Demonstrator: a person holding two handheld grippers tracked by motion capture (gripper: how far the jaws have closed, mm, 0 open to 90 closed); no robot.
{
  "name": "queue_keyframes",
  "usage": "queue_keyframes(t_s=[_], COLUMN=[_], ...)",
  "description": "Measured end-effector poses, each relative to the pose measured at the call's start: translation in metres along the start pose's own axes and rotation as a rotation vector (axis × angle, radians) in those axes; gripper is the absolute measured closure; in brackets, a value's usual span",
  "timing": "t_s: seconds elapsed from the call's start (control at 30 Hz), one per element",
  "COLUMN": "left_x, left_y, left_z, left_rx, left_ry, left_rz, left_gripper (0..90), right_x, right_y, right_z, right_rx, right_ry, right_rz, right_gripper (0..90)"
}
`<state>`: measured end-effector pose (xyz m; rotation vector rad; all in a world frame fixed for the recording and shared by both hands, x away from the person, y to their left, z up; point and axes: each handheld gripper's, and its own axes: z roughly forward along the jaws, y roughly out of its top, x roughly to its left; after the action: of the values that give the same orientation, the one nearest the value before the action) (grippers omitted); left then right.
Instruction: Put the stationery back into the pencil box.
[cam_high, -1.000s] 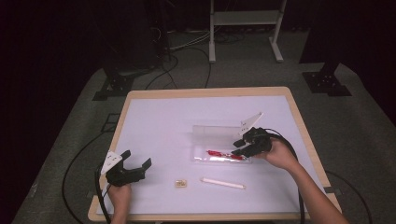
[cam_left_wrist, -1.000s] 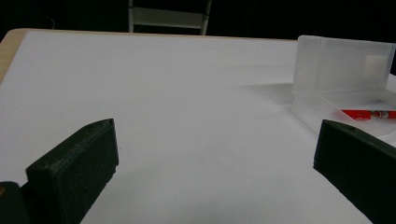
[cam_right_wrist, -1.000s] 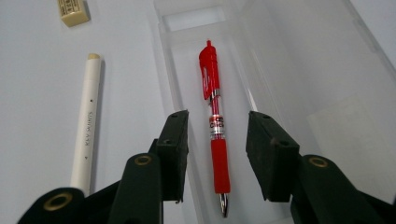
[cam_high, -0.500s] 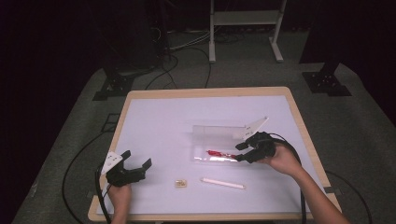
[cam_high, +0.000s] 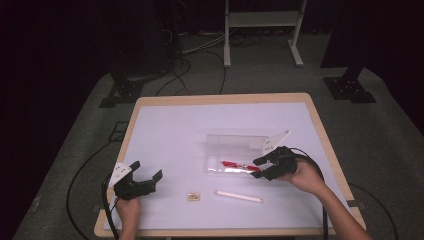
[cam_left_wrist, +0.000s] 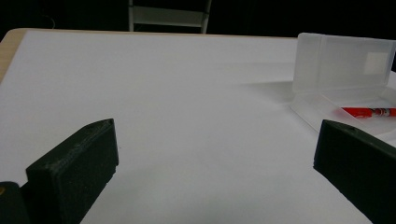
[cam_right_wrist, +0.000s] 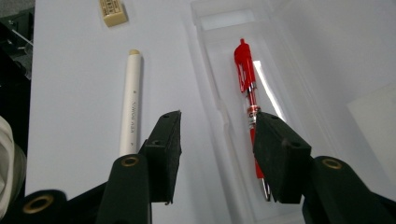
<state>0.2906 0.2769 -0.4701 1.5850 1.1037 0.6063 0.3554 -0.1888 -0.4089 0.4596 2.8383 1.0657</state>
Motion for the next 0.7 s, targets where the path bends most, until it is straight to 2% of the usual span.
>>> queue_keyframes(t_s=[0.2,0.37,0.57,0.7], left_x=[0.0,0.0,0.0,0.0], left_y=[0.0,0.0,0.0,0.0], left_z=[0.001,0.001,0.0,0.0], left_rx=[0.001,0.002,0.0,-0.001], left_ry=[0.005,0.005,0.002,0.002], left_rz=[0.0,0.001,-0.001,-0.002], left_gripper=[0.0,0.0,0.0,0.0], right_x=[0.006,0.012,0.018,0.021], right_y=[-0.001,-0.003,-0.004,-0.004], right_z=[0.003,0.007,0.009,0.011], right_rx=[0.005,0.006,0.007,0.008], right_ry=[0.008,0.019,0.036,0.043], right_rz=[-0.014,-0.007,-0.028,-0.022], right_gripper=[50.9,51.6,54.0,54.0])
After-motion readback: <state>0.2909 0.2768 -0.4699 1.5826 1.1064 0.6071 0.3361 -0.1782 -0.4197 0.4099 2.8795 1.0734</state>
